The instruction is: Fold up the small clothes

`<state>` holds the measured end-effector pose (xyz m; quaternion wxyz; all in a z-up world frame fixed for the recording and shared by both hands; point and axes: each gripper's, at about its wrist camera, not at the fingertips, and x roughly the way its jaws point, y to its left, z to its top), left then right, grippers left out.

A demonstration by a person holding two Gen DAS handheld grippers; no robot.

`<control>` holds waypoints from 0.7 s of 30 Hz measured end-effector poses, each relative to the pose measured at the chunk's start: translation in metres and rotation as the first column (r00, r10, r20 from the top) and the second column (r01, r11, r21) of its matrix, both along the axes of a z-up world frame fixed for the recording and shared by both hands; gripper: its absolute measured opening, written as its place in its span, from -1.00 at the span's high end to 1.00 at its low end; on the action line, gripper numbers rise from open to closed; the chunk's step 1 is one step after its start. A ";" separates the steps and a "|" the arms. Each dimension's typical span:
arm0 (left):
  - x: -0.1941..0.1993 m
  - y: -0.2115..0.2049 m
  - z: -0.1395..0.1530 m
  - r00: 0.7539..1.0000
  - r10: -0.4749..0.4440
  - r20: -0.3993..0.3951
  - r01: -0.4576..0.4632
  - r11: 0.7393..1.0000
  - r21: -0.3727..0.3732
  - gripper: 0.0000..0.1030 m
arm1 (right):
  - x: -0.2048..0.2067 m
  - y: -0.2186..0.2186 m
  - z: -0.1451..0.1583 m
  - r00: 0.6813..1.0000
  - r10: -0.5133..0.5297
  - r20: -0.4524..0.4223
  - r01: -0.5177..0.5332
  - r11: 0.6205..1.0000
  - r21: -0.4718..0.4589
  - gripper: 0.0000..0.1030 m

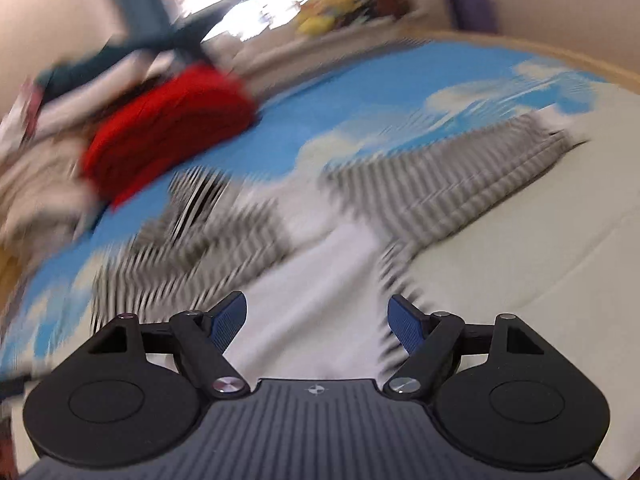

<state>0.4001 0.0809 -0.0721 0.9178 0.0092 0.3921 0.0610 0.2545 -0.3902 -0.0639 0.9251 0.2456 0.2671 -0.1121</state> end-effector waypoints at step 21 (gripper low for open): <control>0.037 0.031 -0.020 0.987 0.129 -0.096 -0.135 0.989 -0.060 -0.99 | 0.122 -0.285 -0.071 0.825 -0.549 -0.133 0.564 0.814 0.138 0.94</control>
